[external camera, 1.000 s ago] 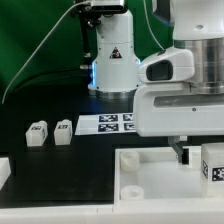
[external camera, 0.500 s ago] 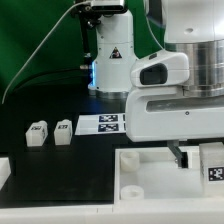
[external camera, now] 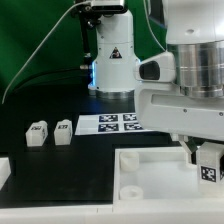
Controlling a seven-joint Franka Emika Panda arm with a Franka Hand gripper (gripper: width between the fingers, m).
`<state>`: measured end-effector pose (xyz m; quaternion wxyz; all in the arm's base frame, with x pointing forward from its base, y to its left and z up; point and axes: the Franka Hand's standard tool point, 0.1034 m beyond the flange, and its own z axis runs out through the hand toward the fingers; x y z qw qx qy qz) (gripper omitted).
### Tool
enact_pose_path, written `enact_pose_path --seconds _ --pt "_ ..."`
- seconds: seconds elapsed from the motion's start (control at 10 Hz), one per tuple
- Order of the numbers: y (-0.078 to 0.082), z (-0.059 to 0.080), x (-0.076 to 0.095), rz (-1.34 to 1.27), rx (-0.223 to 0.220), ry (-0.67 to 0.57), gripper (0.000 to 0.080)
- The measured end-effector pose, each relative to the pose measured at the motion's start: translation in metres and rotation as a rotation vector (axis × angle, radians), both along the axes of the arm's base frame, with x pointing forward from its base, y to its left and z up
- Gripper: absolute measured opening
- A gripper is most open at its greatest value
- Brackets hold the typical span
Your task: Assemble one leg
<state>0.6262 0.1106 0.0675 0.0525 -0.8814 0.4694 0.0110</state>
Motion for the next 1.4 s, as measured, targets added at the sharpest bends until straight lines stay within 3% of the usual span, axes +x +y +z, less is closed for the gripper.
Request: enact_pose_path --seconds 0.1,0.3,0.4,0.8,1.1,1.2,1.3,1.4 --pt "0.0026 -0.0001 -0.0006 -0.226 0.02 0.027 0.0289" --pt "0.0053 -0.0014 0.001 -0.681 0.101 0.079 0.0291" --pt "0.0052 -0.0008 0.0013 -0.808 0.117 0.096 0.0291" --pt "-0.0005 0.0003 0.0016 -1.034 0.115 0.123 0.0292" --pt "-0.0012 -0.0005 0.0004 -1.02 0.106 0.12 0.0294" --pt "-0.0011 -0.0005 0.0004 -1.019 0.106 0.12 0.0471" --pt "-0.0007 -0.0009 0.0 -1.017 0.105 0.12 0.0586" --pt "0.0042 -0.0026 -0.0047 -1.002 0.103 0.126 0.0586"
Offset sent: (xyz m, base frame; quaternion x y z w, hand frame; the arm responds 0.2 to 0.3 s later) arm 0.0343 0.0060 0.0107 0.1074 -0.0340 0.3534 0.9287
